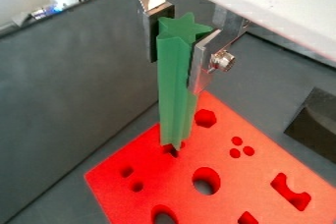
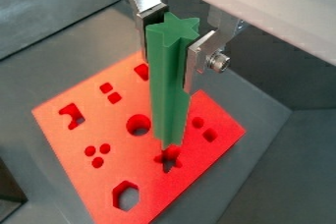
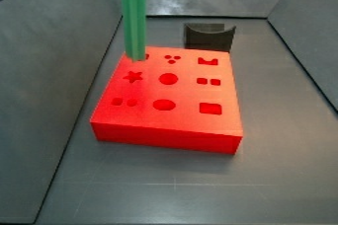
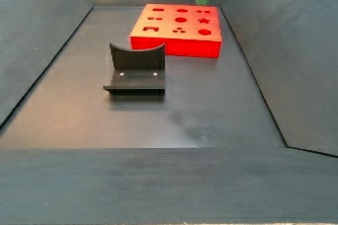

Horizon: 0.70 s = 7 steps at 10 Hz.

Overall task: Pick up the star object. Move up. Move to above the board. Insert the star object.
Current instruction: Insert the star object.

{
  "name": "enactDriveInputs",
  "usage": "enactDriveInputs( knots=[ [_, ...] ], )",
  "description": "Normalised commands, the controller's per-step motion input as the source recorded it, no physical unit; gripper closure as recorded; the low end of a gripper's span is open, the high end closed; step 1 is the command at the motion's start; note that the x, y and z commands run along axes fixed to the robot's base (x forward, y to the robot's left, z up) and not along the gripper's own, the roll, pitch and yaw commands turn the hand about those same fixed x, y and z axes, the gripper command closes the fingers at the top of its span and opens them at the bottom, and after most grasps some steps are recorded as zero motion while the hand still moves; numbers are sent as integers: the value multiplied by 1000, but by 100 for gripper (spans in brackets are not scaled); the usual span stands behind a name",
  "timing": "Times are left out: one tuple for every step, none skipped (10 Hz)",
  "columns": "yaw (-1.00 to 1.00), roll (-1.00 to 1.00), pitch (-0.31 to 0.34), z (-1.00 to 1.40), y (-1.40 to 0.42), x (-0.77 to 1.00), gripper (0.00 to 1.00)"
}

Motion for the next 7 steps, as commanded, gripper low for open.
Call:
enactDriveInputs(
  knots=[
    [160, 139, -67, -600, 163, 0, 100],
    [237, 141, -66, -586, 94, -57, 100],
    [240, 150, -90, -389, 0, -86, 100],
    [0, 0, 0, -31, 0, 0, 100],
    [229, 19, 0, -277, 0, -14, 100],
    [443, 20, 0, -257, 0, -69, 100],
    [411, 17, -6, -197, 0, -80, 100]
  ],
)
